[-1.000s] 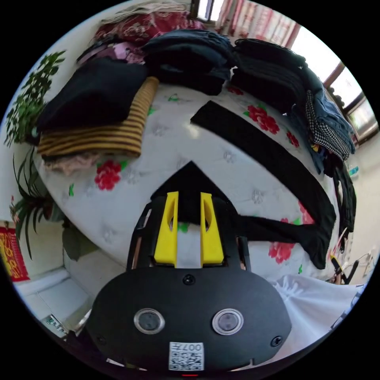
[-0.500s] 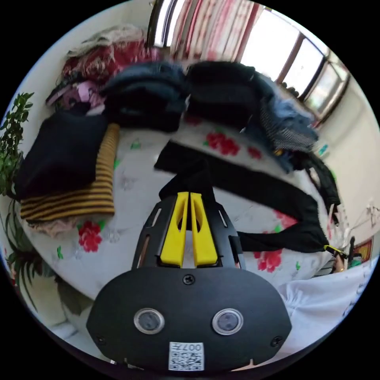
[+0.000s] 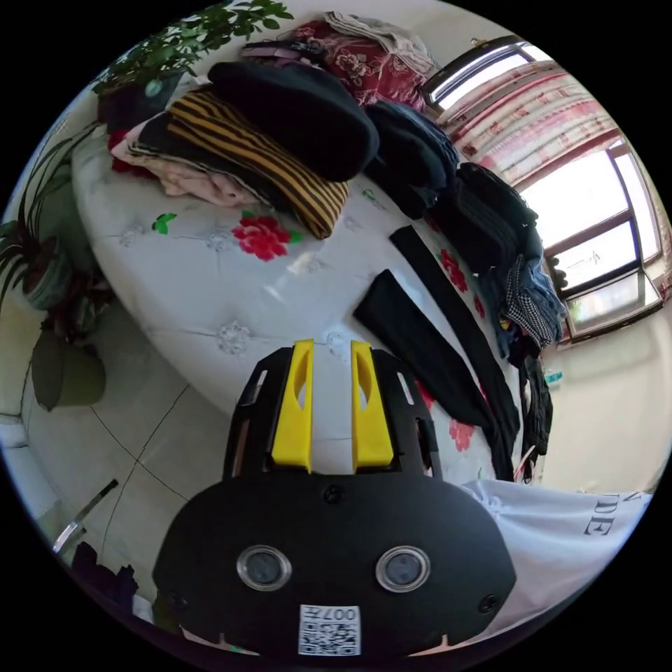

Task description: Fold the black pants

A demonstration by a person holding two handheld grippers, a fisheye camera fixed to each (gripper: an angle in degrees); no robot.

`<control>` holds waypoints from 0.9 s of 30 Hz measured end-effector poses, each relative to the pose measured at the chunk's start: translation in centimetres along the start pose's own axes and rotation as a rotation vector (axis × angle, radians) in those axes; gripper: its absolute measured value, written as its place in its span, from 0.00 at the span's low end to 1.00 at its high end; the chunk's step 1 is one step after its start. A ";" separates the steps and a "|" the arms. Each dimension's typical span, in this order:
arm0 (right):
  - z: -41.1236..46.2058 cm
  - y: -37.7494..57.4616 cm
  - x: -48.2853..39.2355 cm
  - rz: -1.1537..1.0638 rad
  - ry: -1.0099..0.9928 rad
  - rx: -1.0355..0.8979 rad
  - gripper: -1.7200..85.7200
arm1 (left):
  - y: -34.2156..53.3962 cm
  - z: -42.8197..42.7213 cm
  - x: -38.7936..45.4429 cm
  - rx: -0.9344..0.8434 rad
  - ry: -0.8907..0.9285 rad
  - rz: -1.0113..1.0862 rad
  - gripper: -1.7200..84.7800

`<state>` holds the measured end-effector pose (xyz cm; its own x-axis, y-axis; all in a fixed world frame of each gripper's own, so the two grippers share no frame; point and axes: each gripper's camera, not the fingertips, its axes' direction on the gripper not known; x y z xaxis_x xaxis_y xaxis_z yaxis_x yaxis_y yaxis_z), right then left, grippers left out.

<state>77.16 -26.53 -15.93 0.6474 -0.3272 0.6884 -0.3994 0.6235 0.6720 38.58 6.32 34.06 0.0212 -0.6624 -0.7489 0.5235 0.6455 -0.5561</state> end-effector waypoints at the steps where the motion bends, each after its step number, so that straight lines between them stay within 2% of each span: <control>1: -0.5 0.0 0.7 0.031 -0.011 0.001 0.12 | -0.4 0.4 0.7 -0.024 0.009 0.009 0.11; 9: -3.0 0.7 5.5 0.234 -0.147 0.019 0.11 | -8.4 5.7 10.2 -0.111 0.098 0.113 0.17; 13: -2.3 0.9 5.9 0.239 -0.209 -0.040 0.10 | -10.9 11.6 13.4 -0.224 -0.050 0.082 0.14; 14: -1.9 0.7 6.0 0.243 -0.216 -0.045 0.10 | -11.0 11.5 14.3 -0.154 -0.153 0.084 0.11; 16: -1.6 0.4 6.7 0.283 -0.234 -0.038 0.09 | -11.4 12.3 15.2 -0.157 -0.265 0.091 0.03; 18: -1.9 0.2 7.5 0.320 -0.267 0.005 0.08 | -11.6 12.8 16.2 -0.163 -0.337 0.149 0.02; 23: -4.1 0.8 9.4 0.338 -0.407 0.131 0.05 | -11.2 10.6 14.6 -0.137 -0.196 0.145 0.01; 27: -5.0 1.5 10.2 0.340 -0.460 0.162 0.04 | -9.9 8.1 13.9 -0.097 -0.181 0.178 0.01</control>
<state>86.44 -25.40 -9.28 0.1328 -0.4247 0.8956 -0.6527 0.6425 0.4014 40.55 -12.39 32.08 0.2621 -0.5869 -0.7661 0.4144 0.7853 -0.4599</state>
